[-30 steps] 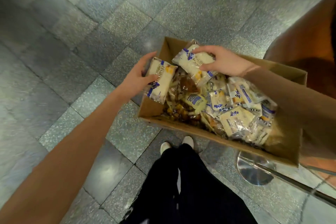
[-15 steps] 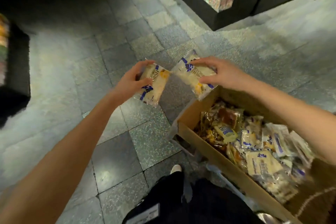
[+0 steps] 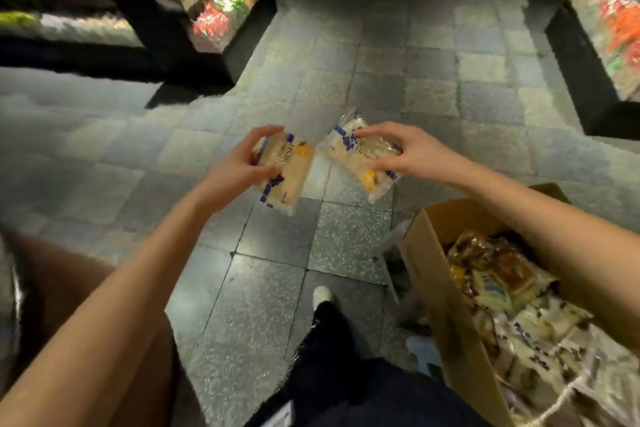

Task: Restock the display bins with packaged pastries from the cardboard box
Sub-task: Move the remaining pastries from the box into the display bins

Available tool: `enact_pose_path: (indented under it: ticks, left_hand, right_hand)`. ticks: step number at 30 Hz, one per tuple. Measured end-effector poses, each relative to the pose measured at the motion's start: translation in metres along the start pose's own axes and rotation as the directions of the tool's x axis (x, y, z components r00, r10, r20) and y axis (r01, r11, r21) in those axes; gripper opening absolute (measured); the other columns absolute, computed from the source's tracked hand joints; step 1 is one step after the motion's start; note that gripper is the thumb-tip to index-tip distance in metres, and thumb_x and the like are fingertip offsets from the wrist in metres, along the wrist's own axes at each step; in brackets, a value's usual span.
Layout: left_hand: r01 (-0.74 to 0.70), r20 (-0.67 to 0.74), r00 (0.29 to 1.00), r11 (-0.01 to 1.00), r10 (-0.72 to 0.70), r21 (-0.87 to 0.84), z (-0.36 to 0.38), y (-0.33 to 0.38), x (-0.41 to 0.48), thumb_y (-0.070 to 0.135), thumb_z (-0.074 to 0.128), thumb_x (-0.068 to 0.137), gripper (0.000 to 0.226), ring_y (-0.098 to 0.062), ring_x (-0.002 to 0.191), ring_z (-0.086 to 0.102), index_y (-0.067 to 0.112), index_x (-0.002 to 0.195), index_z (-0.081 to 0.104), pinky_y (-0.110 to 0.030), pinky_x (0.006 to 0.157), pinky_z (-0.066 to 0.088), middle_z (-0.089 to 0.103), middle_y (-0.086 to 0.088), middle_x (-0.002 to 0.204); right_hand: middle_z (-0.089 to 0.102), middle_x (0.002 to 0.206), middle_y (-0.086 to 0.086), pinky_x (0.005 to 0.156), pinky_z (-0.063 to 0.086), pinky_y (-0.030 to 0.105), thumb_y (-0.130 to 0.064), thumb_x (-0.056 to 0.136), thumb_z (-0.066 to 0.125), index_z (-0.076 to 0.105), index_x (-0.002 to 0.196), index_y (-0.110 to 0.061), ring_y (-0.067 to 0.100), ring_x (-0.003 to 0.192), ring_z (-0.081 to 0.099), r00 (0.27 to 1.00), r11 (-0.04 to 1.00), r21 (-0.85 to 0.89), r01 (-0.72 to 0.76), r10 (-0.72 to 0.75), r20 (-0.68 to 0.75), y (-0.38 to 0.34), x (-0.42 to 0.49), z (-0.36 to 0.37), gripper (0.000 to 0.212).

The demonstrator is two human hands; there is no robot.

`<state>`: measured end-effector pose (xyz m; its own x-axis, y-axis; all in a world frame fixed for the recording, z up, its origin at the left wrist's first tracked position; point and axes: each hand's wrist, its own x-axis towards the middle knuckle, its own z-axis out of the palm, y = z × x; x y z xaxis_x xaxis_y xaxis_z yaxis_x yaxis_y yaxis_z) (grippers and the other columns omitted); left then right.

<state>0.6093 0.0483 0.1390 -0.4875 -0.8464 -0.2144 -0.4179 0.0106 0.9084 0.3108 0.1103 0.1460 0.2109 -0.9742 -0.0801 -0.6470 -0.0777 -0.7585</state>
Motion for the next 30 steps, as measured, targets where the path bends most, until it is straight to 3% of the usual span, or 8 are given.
enact_pose_path:
  ticks: [7,11,13,16,19,21,25,30]
  left_hand:
    - [0.082,-0.324,0.936,0.978,-0.141,-0.190,-0.063,-0.080,-0.177,-0.005,0.061,0.089,0.062,-0.019,0.099,0.069,0.039,0.131,0.049,-0.029,0.079,0.058,0.061,-0.002,0.121]
    - [0.046,-0.502,0.842,0.954,-0.197,-0.296,-0.087,-0.118,-0.278,-0.008,0.062,0.087,0.065,-0.008,0.093,0.069,0.027,0.138,0.046,-0.023,0.074,0.057,0.062,0.002,0.117]
    - [0.038,-0.570,0.794,0.952,-0.214,-0.304,-0.101,-0.136,-0.327,-0.007,0.064,0.086,0.063,-0.005,0.094,0.068,0.028,0.137,0.048,-0.023,0.073,0.057,0.060,0.002,0.122]
    - [0.046,-0.641,0.725,0.946,-0.253,-0.321,-0.130,-0.163,-0.410,-0.003,0.066,0.087,0.060,-0.010,0.094,0.070,0.037,0.130,0.051,-0.023,0.070,0.056,0.063,-0.004,0.121]
    - [0.030,-0.722,0.619,0.928,-0.310,-0.372,-0.161,-0.194,-0.505,-0.006,0.064,0.087,0.060,-0.012,0.086,0.069,0.034,0.130,0.051,-0.020,0.069,0.054,0.068,-0.007,0.107]
    - [0.040,-0.764,0.550,0.924,-0.338,-0.379,-0.180,-0.216,-0.568,-0.003,0.066,0.087,0.060,-0.010,0.086,0.067,0.036,0.130,0.051,-0.019,0.069,0.053,0.065,-0.006,0.111]
    - [0.032,-0.805,0.459,0.912,-0.376,-0.408,-0.208,-0.254,-0.674,-0.001,0.069,0.084,0.062,-0.016,0.100,0.065,0.042,0.125,0.051,-0.019,0.070,0.053,0.061,-0.006,0.123]
    - [0.075,-0.824,0.374,0.899,-0.427,-0.432,-0.230,-0.293,-0.773,-0.004,0.067,0.086,0.063,-0.017,0.105,0.065,0.041,0.127,0.051,-0.023,0.073,0.055,0.058,-0.005,0.131]
  right_hand:
    - [0.051,0.139,-0.019,0.105,0.031,0.024,-0.019,0.087,0.072,0.054,0.116,-0.056,-0.002,0.129,0.042,0.935,0.982,0.028,0.189,-0.189,0.300,-0.102,0.024,0.115,0.051]
    - [0.052,0.128,-0.025,0.086,0.032,0.004,-0.016,0.087,0.071,0.054,0.117,-0.053,-0.030,0.102,0.042,0.859,0.953,0.062,0.298,-0.296,0.418,-0.173,0.031,0.187,0.050]
    - [0.052,0.128,-0.023,0.075,0.034,-0.001,-0.012,0.087,0.070,0.056,0.120,-0.049,-0.032,0.091,0.044,0.818,0.938,0.097,0.333,-0.338,0.466,-0.208,0.033,0.227,0.050]
    - [0.051,0.135,-0.020,0.074,0.035,0.000,-0.009,0.087,0.069,0.058,0.123,-0.045,-0.028,0.090,0.048,0.755,0.914,0.106,0.392,-0.385,0.531,-0.268,0.033,0.298,0.053]
    - [0.054,0.134,-0.011,0.083,0.037,-0.001,0.000,0.083,0.067,0.061,0.126,-0.034,-0.003,0.115,0.053,0.683,0.890,0.144,0.432,-0.427,0.593,-0.329,0.024,0.383,0.055]
    - [0.053,0.133,-0.012,0.085,0.046,0.007,-0.002,0.084,0.067,0.060,0.129,-0.032,0.006,0.116,0.055,0.630,0.881,0.159,0.446,-0.436,0.643,-0.369,0.012,0.439,0.054]
    - [0.051,0.132,-0.017,0.097,0.048,0.023,-0.005,0.085,0.070,0.060,0.126,-0.039,0.003,0.120,0.050,0.531,0.858,0.215,0.467,-0.466,0.707,-0.443,-0.009,0.538,0.054]
    - [0.053,0.131,-0.015,0.101,0.047,0.027,-0.005,0.084,0.072,0.059,0.119,-0.048,0.007,0.119,0.053,0.406,0.818,0.256,0.515,-0.496,0.768,-0.519,-0.029,0.636,0.057]
